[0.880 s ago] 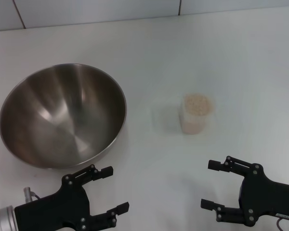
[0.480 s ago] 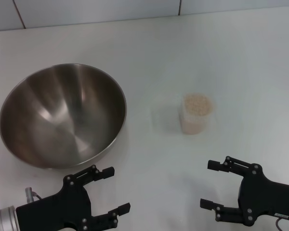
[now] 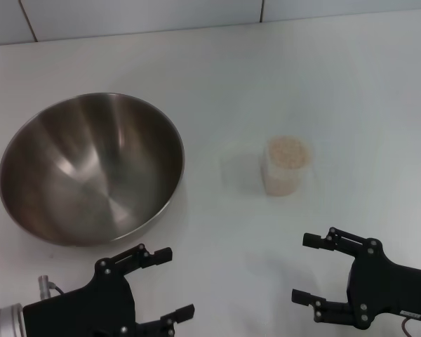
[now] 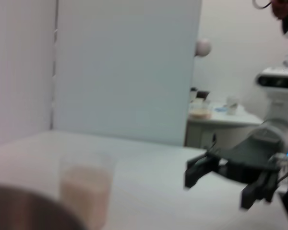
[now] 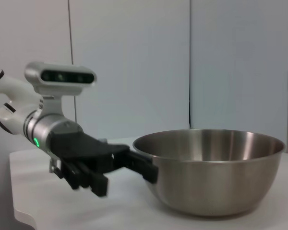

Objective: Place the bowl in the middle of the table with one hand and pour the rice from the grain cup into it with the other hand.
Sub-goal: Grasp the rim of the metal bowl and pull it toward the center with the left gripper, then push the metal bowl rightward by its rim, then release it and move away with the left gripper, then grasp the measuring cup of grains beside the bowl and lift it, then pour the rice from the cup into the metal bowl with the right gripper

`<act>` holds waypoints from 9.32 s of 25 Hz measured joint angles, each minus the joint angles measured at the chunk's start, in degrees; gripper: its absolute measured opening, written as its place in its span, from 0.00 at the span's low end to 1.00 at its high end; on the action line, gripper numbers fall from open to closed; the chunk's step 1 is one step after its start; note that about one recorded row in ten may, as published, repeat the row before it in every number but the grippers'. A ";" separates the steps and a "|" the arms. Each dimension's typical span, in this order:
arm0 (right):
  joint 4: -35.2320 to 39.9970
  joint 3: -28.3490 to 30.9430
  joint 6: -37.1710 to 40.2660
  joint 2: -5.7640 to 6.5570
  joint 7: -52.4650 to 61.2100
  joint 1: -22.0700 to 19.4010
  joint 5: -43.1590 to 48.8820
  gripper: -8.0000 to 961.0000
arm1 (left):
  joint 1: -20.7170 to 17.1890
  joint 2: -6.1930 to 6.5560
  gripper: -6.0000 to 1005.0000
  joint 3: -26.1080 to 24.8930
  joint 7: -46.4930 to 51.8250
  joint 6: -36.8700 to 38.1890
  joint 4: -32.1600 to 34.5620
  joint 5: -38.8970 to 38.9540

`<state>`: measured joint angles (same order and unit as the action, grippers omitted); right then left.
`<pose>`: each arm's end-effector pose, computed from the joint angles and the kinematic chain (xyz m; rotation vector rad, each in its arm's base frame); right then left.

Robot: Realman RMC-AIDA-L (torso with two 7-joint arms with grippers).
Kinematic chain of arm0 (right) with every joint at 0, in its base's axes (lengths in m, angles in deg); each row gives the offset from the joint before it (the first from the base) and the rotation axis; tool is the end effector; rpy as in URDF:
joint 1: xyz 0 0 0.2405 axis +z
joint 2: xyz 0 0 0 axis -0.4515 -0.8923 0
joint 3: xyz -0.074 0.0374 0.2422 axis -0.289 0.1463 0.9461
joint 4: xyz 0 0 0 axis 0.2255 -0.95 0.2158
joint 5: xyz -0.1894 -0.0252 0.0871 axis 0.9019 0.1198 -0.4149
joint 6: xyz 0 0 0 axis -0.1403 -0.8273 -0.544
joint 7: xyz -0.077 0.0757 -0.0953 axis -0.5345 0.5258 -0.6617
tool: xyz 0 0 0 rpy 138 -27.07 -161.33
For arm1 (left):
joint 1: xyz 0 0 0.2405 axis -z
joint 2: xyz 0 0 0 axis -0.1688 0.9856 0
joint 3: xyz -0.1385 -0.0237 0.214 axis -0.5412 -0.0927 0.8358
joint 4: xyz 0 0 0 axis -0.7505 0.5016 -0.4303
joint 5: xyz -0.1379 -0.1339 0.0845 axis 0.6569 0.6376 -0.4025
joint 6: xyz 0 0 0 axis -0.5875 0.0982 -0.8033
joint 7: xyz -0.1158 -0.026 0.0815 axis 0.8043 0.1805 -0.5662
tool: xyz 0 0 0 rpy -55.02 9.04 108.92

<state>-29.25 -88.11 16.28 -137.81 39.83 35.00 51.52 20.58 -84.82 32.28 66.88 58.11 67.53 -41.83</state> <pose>0.3320 0.1752 -0.0373 -2.5932 0.2667 0.8622 -0.2912 0.2012 -0.0737 -2.7785 -0.2725 -0.9118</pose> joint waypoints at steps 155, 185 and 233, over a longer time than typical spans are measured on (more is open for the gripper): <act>-17.58 35.31 -23.50 -0.62 -10.20 11.19 -0.86 0.82 | 4.54 0.08 0.85 -28.87 42.72 5.31 41.91 -34.00; -21.54 39.32 -27.82 -0.71 -16.30 14.87 -0.89 0.41 | 6.05 -0.05 0.85 -28.80 43.91 5.17 42.41 -37.43; -49.59 47.81 -19.35 -0.97 -141.32 25.02 5.65 0.01 | 7.23 -0.16 0.85 -28.79 47.69 6.26 47.38 -41.45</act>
<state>-78.84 -40.30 -3.07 -138.78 -101.49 60.02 57.17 27.81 -84.98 3.49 114.58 64.37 114.91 -83.28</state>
